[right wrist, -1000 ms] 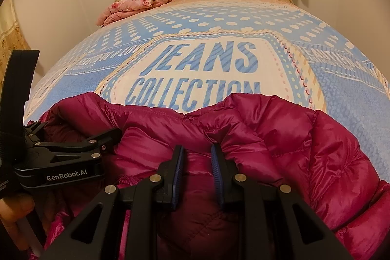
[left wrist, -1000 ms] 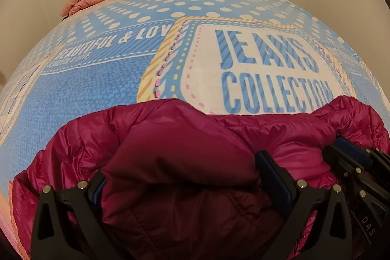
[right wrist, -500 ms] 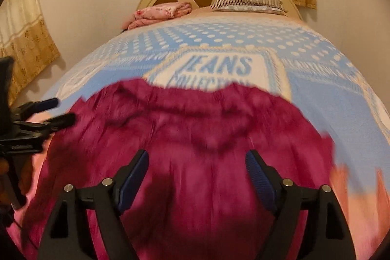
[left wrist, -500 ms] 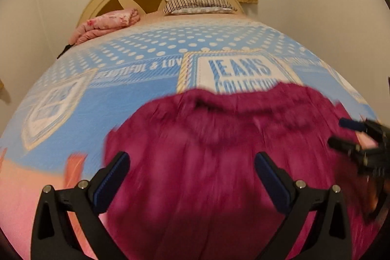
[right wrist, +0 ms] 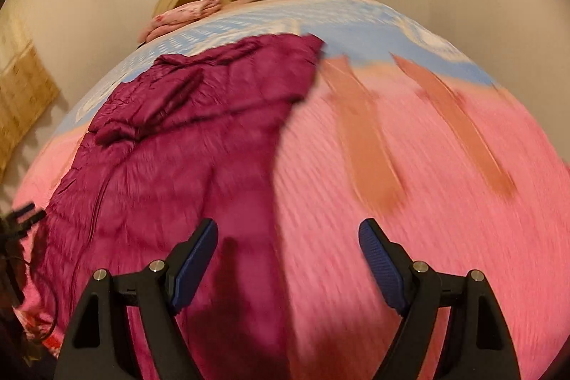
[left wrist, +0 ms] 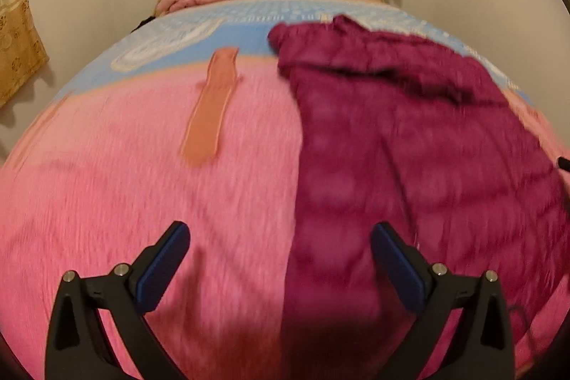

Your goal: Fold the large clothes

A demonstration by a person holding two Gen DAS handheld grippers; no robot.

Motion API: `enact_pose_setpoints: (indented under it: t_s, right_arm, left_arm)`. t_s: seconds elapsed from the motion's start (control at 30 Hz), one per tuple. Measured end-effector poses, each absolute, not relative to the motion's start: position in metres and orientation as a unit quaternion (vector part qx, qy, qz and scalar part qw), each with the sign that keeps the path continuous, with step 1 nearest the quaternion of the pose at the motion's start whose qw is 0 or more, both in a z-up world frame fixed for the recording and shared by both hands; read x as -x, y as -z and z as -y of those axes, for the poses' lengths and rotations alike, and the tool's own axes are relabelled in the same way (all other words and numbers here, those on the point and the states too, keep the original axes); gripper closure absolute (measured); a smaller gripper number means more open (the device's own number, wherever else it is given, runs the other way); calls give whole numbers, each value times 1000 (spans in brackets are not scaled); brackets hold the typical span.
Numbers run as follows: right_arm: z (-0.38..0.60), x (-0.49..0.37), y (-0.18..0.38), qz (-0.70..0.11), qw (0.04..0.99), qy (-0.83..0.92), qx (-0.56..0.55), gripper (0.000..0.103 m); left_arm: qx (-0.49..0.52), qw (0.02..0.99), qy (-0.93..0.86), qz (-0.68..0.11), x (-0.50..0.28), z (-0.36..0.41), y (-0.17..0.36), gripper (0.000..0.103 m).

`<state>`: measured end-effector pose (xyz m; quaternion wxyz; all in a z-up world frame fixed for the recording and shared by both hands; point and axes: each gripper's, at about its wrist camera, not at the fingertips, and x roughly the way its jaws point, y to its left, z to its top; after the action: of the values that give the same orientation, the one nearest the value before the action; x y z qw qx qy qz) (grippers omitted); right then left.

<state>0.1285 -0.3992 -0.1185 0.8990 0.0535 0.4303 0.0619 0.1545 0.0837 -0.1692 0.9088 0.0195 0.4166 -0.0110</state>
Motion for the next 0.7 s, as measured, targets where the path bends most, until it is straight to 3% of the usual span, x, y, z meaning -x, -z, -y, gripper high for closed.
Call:
enact_pose_setpoints:
  t_s: [0.33,0.43,0.47,0.5,0.6,0.63,0.7]
  right_arm:
    - [388,-43,140,-454,883,-88,-84,24]
    - [381,-36,142,-446,888,-89,-70,39]
    - [383,-36,142,-444,887,-96,-82,50]
    - [384,-36,141,-443,887,-98,-91,63]
    - [385,-37,141,-447,880,-111,-114,84]
    - [384,-35,141,-447,878,-118,-122,86]
    - [381,-31,140,-445,878,-125,-124,92]
  left_arm:
    - [13,902,48,-429,-109,-80,186,0]
    - [29,902,58,-426,-100,-82,192,0]
    - [42,900,63,-430,-101,-85,193,1]
    - [56,897,71,-433,-101,-87,193,10]
    - [69,893,93,-435,-95,-87,189,32]
    - [57,895,91,-432,-91,-85,187,35]
    - [41,899,93,-425,-84,-84,183,62]
